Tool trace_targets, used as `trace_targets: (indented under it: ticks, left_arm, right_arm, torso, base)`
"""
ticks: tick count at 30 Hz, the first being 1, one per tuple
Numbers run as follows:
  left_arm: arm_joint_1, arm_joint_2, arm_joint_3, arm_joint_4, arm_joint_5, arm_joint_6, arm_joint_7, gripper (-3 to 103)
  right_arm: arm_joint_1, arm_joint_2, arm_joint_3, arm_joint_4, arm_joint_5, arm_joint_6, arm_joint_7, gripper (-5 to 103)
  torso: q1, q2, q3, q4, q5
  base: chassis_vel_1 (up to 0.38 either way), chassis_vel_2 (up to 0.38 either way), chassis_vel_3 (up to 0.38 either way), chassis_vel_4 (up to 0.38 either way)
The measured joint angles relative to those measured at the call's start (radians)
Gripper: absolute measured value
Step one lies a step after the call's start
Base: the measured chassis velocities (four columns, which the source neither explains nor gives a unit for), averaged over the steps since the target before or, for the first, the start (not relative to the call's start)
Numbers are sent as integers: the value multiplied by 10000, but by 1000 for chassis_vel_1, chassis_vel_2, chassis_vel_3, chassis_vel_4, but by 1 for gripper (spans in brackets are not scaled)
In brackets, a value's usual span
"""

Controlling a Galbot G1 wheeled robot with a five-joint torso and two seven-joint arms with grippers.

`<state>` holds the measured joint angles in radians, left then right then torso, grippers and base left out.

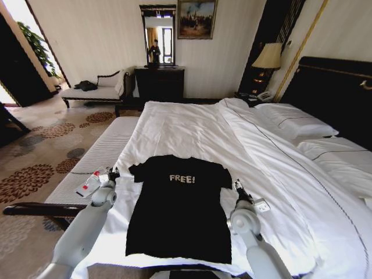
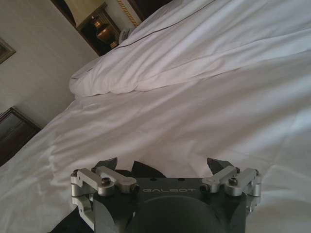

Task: Fold the clothes on the bed.

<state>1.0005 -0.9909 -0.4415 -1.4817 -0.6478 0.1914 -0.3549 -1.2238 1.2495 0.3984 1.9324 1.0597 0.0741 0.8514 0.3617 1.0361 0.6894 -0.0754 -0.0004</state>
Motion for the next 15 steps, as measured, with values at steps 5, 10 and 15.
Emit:
trace_targets:
  ticks: [5,10,15]
  left_arm:
    - [1143,33,-1334,-1086,-471,70,4,61]
    - [2053,-62,-2173,-2294,-723,124,62,77]
    - [2669,-244,-2498,-3742,-1002,162,267,97]
  right_arm:
    - [853,-454,-55,-754,1982,-537,-971,100]
    - [1399,-606,191,-1466,2874,-900,-1515,100]
    - [1558,-723,799,-2806,1956,-664,-2172,100]
  torso:
    - [0,1,0,-3,-2]
    - [-1,0,0,16,2]
    - [-1,0,-1,-24,0]
  base:
    - [0,0,0,0]
    - [0,0,0,0]
    - [0,0,0,0]
